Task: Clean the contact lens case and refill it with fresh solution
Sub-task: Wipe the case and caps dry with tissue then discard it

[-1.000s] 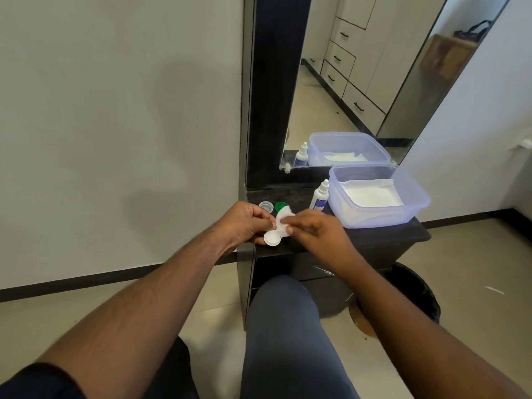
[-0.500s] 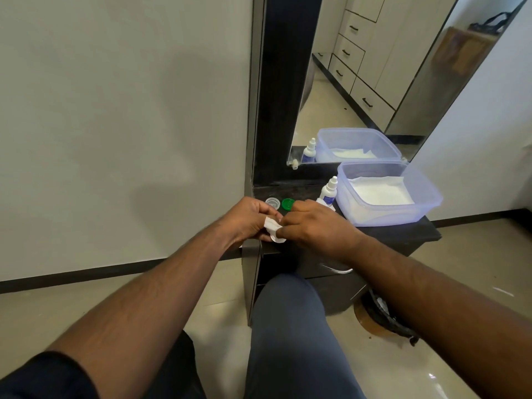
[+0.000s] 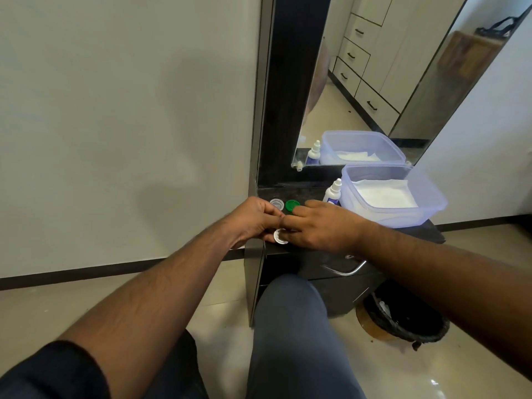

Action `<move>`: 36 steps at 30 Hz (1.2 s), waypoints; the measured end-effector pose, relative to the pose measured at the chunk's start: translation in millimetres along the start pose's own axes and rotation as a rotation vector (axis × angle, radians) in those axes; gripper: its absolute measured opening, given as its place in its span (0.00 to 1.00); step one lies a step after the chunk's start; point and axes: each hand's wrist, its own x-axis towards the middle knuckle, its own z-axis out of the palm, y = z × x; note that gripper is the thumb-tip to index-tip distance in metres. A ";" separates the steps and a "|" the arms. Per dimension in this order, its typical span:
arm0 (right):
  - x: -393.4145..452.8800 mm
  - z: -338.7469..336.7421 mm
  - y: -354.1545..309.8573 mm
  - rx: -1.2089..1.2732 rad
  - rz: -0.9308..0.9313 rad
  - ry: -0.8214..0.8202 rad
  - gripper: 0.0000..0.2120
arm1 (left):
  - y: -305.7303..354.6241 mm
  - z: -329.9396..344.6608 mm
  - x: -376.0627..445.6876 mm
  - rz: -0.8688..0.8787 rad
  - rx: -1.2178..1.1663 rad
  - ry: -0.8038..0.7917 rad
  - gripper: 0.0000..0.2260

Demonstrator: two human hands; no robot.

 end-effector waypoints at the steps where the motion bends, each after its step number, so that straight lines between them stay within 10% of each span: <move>1: -0.2 -0.4 -3.3 -0.025 0.016 0.001 0.23 | 0.4 0.0 0.1 0.000 0.013 0.006 0.02; 10: 10.4 -1.7 -57.1 0.107 0.522 -0.057 0.08 | -1.2 5.9 0.1 0.046 0.070 0.099 0.03; 19: 29.7 4.6 -64.4 1.452 1.395 0.110 0.11 | -2.4 8.4 -3.0 0.054 0.071 0.165 0.05; 26: 31.1 -23.2 -104.8 0.435 1.151 -0.191 0.18 | 1.6 8.7 -7.1 0.034 0.081 0.152 0.04; 30: 43.7 -29.0 -97.7 0.445 1.125 -0.260 0.14 | 2.1 10.3 -11.4 0.053 0.110 0.173 0.04; 36: 18.3 -10.5 -64.7 2.280 1.559 0.337 0.07 | -0.8 8.7 -11.3 0.025 0.017 0.176 0.03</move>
